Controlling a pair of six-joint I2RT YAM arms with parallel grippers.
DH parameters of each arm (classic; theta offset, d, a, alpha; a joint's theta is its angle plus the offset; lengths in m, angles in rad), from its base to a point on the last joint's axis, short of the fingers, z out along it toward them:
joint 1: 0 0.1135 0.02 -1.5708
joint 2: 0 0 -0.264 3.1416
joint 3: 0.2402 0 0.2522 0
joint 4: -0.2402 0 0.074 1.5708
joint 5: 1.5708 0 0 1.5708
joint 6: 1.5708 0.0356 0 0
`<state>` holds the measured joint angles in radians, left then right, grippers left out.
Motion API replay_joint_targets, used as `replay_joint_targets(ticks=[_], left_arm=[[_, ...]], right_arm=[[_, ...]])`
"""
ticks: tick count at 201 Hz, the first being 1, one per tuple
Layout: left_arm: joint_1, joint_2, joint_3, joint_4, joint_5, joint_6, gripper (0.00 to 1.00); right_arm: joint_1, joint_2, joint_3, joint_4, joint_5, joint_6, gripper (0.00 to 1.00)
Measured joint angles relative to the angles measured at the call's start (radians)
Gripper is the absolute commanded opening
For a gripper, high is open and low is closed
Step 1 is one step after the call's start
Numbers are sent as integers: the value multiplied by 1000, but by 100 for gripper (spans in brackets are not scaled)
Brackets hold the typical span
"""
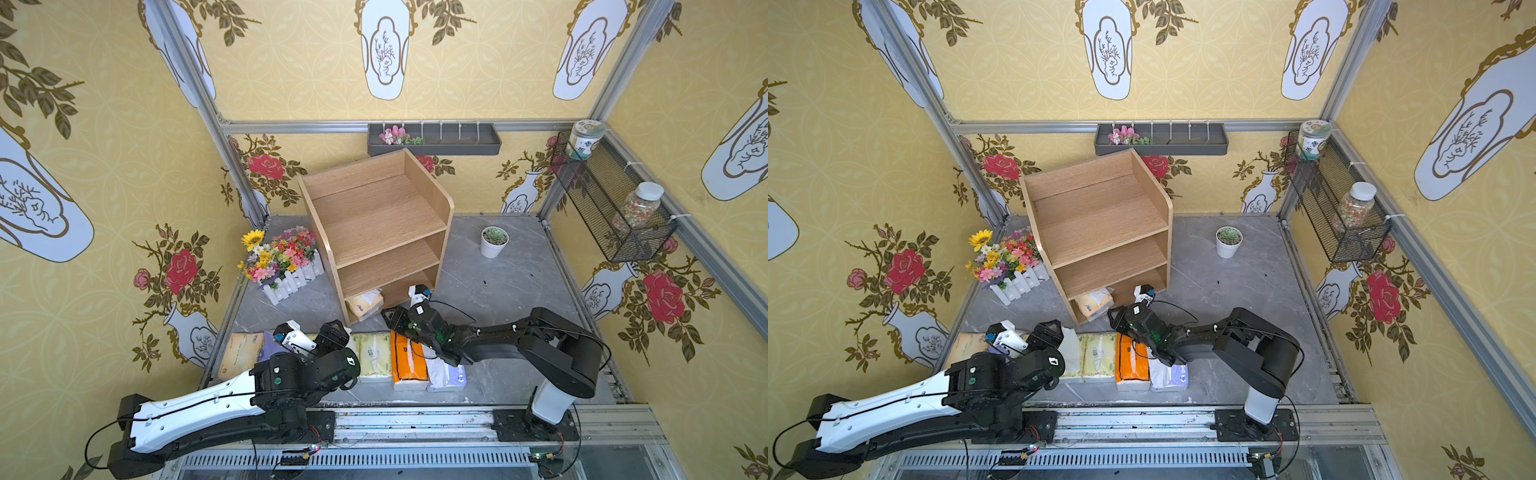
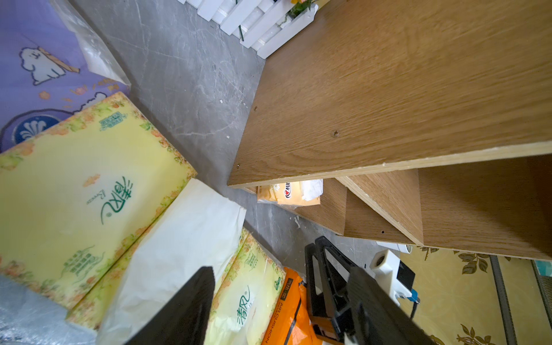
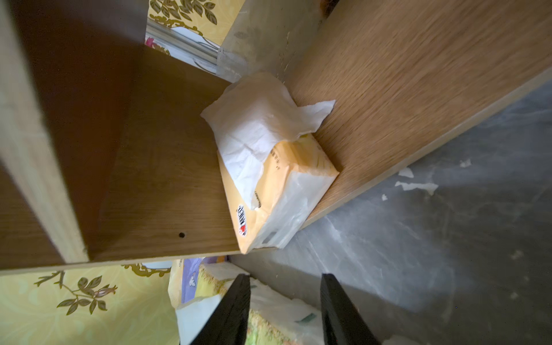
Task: Remove the tissue boxes from the shelf
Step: Pick up a box of tissues from the shelf.
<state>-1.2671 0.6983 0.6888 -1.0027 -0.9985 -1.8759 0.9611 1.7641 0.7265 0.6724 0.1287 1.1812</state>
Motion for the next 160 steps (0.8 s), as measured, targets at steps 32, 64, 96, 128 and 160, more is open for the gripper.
replay_joint_targets(ticks=[32, 64, 96, 128, 160], left_arm=[[0, 1, -3, 2, 0, 0, 76], [0, 5, -5, 9, -2, 1, 76], [0, 8, -5, 15, -8, 3, 76], [0, 9, -5, 16, -8, 4, 76], [0, 9, -5, 22, -12, 6, 76]], right_arm=[[-8, 47, 24, 55, 24, 0, 43], [-27, 81, 48, 78, 30, 5, 43], [-45, 101, 67, 87, 31, 8, 44], [-52, 121, 84, 87, 30, 8, 43], [-53, 141, 97, 89, 29, 7, 41]])
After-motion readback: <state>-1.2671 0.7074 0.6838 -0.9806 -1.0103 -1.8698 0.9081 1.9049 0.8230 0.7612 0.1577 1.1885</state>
